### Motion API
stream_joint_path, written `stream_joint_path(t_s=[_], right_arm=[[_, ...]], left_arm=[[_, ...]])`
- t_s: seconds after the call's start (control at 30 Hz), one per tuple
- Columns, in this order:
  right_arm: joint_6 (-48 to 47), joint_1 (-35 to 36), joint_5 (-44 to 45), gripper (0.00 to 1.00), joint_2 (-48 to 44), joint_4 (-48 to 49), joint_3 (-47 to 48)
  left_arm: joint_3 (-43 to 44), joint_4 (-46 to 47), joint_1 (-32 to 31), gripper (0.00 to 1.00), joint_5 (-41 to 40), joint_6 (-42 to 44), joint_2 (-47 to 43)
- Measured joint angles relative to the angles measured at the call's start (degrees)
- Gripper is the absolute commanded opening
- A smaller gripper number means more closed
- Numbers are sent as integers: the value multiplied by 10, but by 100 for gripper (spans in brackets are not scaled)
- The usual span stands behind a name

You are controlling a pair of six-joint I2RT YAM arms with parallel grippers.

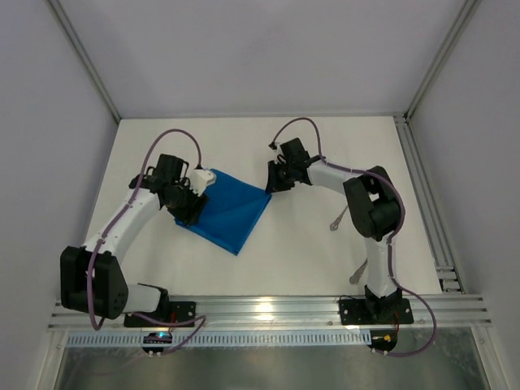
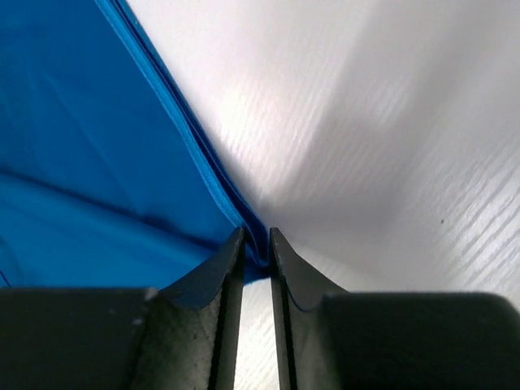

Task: Fold the napkin into a case and place the utensils inside
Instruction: Move the upper triangle-folded napkin to the center of the board, then pick up the upper triangle-folded napkin from the center of the board.

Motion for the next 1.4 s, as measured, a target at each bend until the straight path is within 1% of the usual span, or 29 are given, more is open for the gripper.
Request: stream_joint_path(t_s=[0.03,0.1,0.13,0.23,0.33,0.4,0.53,0.63,0.73,0.83,0.93,1.13,1.2,1.27,1.4], right_arm=[[-2,0,0,32,7,-6,13],[-5,-1,2,39,15,-17,33],[-7,-2,2,46,15,-22,40],[-9,-2,7,52,15,-30,55],[-10,-2,16,54,7,-37,57],[-9,-2,28,54,-13,-40,45],[-11,14,68,54,-108,-31,-33],[-10,61,103,54,-189,-12,-98],[2,122,119,54,-235,16,-147],[23,177,127,54,-245,38,-188],[45,201,128,54,-244,45,-216],[69,200,127,52,-242,61,-224],[71,200,127,52,-242,66,-224],[73,201,125,52,-242,69,-224],[78,203,122,52,-241,74,-224]], left_arm=[[1,5,24,56,1,-4,8],[3,16,67,56,5,-12,29],[3,23,86,56,7,-16,41],[3,38,138,56,24,-21,78],[3,50,178,56,40,-25,112],[3,57,191,56,47,-28,129],[-6,70,193,57,69,-30,138],[-14,76,193,57,80,-31,138],[-16,81,193,57,84,-31,138],[-17,85,195,57,87,-30,139],[-20,84,196,59,92,-26,139],[-33,88,197,59,89,-15,152],[-35,93,198,56,89,-15,167],[-35,95,198,56,91,-14,178],[-35,98,198,52,95,-13,178]])
